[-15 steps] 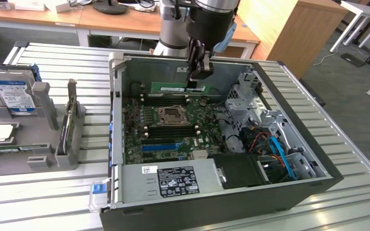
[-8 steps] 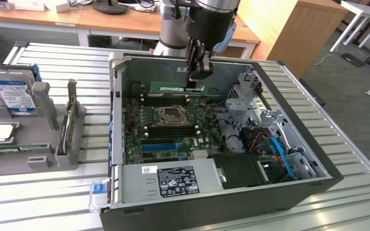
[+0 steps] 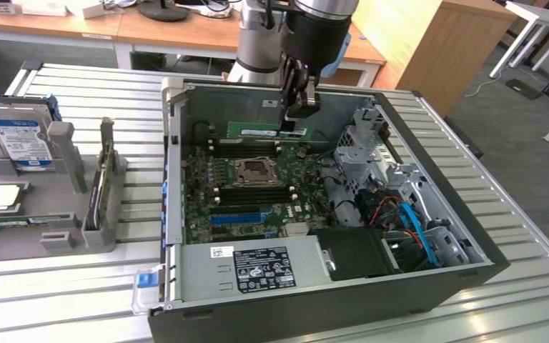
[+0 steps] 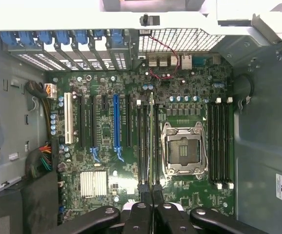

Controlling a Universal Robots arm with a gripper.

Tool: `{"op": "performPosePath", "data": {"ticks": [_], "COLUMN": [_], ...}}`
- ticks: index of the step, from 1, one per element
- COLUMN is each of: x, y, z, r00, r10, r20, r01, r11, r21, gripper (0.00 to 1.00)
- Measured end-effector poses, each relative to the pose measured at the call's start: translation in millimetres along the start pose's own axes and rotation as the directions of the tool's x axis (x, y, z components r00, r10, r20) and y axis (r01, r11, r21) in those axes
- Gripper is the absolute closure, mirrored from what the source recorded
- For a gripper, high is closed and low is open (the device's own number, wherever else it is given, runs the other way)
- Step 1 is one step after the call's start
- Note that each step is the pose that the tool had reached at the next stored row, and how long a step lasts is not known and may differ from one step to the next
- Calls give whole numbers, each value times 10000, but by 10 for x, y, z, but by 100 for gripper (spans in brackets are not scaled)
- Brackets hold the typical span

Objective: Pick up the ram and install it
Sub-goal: 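Pick up the ram and move it above insertion slot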

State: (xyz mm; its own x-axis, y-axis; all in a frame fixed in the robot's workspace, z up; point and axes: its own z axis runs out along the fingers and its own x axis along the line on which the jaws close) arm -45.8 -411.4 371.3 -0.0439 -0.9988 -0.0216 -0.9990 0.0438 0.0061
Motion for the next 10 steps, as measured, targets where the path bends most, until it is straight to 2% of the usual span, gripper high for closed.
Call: {"op": "performPosePath", "data": {"ticks": [10], "x": [1], "y": [-1], "z": [52], "r00": [10000], "r10": [-2], "r20": [2], "r01": [2], "r11": [10000], "r21": [40], "gripper": [88]}}
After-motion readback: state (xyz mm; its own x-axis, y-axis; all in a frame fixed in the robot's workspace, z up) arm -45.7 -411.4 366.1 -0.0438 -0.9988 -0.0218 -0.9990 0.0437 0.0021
